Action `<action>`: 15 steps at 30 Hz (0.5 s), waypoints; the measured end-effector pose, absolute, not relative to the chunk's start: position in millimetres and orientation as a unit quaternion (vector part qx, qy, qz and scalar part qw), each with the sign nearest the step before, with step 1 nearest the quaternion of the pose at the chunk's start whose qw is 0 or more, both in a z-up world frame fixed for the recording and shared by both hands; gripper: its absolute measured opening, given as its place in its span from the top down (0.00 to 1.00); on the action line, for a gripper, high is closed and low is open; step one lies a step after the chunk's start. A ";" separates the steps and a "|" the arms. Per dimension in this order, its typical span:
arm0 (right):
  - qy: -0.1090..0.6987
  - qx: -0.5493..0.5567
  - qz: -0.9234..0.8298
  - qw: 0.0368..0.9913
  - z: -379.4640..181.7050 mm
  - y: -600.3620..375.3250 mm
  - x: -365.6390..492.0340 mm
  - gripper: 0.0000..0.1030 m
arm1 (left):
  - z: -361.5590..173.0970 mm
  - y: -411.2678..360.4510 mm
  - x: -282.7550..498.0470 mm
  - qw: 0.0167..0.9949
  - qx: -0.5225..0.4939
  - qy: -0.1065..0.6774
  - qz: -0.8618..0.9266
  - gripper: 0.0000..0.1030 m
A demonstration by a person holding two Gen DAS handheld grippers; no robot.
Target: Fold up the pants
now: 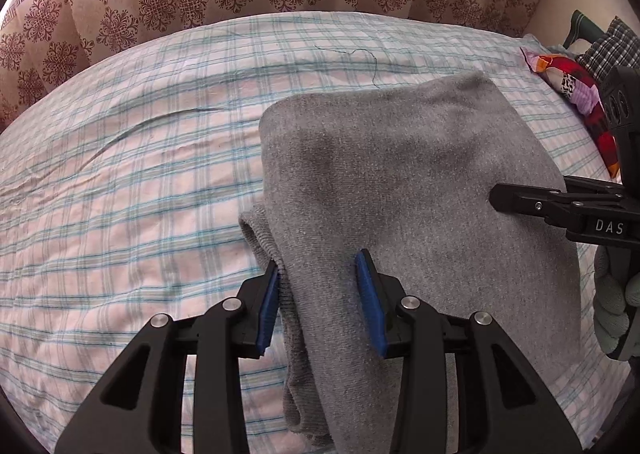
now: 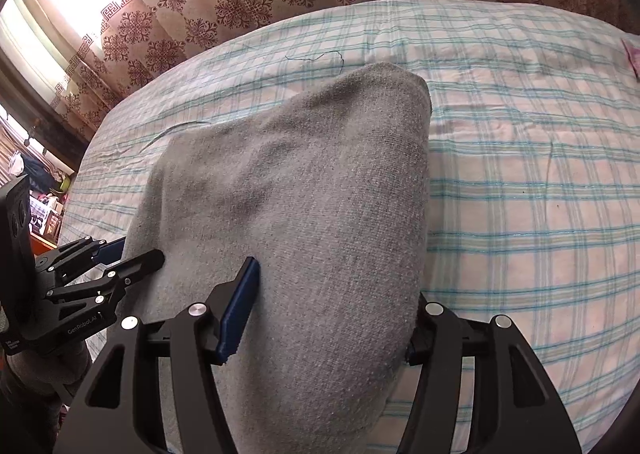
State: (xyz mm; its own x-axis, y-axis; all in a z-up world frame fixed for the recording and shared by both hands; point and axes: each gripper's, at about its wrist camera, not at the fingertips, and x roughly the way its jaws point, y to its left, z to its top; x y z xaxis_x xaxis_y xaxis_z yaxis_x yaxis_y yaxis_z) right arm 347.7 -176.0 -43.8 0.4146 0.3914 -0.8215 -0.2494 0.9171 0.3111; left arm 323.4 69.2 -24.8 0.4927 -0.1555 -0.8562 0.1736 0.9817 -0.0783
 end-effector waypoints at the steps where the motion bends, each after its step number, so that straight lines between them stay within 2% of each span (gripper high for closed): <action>1: 0.501 0.073 0.187 0.842 -41.0 -177.9 346.8 0.43 | -24.8 68.7 324.0 0.864 0.010 0.494 -0.095 0.62; 9: 0.460 0.025 0.116 0.880 -18.2 -192.1 343.4 0.43 | -26.9 68.6 316.3 0.869 0.021 0.487 -0.091 0.61; 11: 0.456 0.014 0.110 0.883 -15.3 -192.7 345.8 0.43 | -25.9 68.3 315.4 0.870 0.025 0.485 -0.084 0.58; 13: 0.449 -0.007 0.096 0.888 -13.2 -189.3 348.7 0.43 | -24.9 67.7 314.0 0.872 0.034 0.483 -0.070 0.47; 15: 0.442 -0.018 0.082 0.893 -11.7 -187.0 353.9 0.43 | -24.4 69.5 313.3 0.872 0.034 0.484 -0.069 0.46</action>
